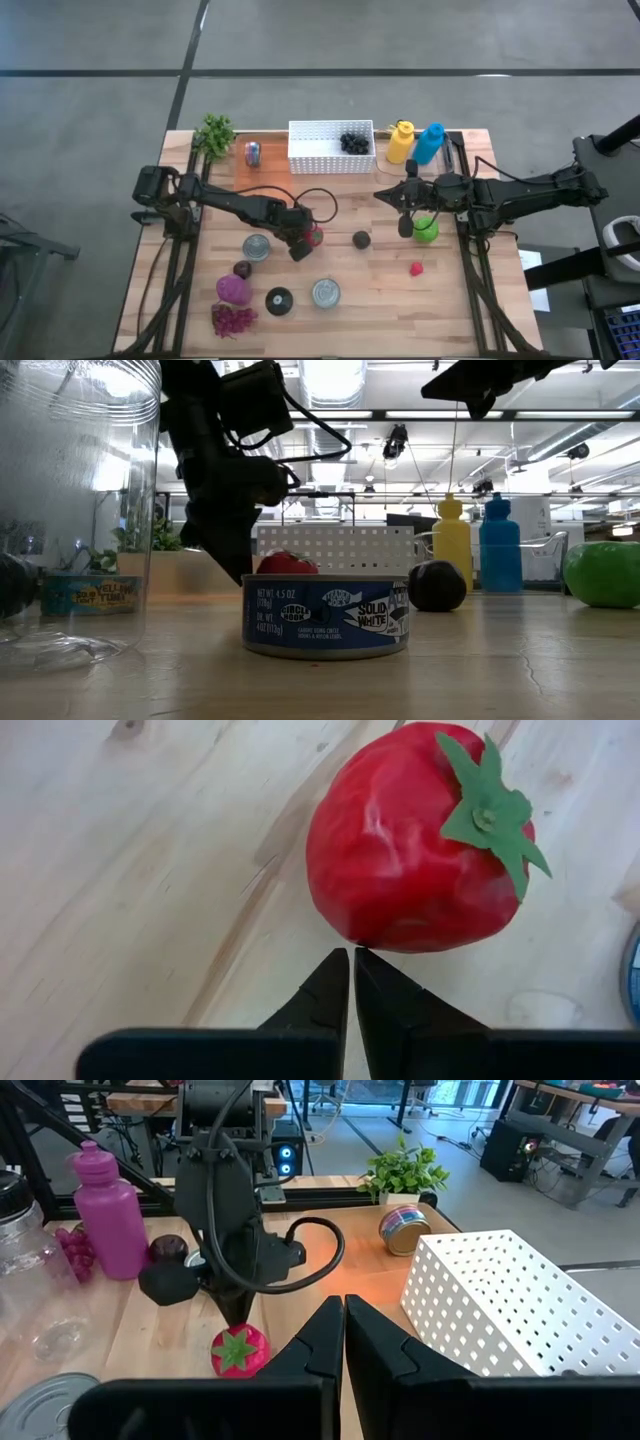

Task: Pick & Place Food Item
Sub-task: Put the tomato into the white bin

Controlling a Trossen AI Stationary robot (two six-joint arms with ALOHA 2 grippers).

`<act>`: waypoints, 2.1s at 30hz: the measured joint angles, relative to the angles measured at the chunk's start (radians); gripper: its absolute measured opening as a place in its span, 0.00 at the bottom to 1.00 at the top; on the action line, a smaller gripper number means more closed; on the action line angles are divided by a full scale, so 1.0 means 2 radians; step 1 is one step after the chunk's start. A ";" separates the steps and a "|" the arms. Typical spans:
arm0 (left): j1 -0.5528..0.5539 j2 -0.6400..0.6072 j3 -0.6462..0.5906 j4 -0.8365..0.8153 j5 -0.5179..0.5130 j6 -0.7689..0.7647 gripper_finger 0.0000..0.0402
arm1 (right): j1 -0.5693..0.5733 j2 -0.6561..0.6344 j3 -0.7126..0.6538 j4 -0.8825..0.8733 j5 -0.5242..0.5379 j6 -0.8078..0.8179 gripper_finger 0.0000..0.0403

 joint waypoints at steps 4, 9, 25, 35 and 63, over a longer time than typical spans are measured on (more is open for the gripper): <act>0.000 0.000 0.000 0.011 0.000 0.000 0.06 | 0.000 0.000 0.000 0.001 0.000 0.000 0.02; 0.000 0.005 0.000 0.035 0.000 0.007 0.06 | 0.000 0.000 0.000 0.001 0.000 0.000 0.02; 0.000 0.018 0.028 0.061 0.000 0.038 0.06 | 0.000 0.000 0.000 0.004 0.000 -0.003 0.02; 0.001 0.018 0.034 0.071 -0.002 0.049 0.06 | 0.000 0.000 0.000 0.004 0.000 -0.008 0.02; 0.001 0.018 0.015 0.078 -0.012 0.048 0.06 | 0.000 0.000 0.000 0.004 0.000 -0.010 0.02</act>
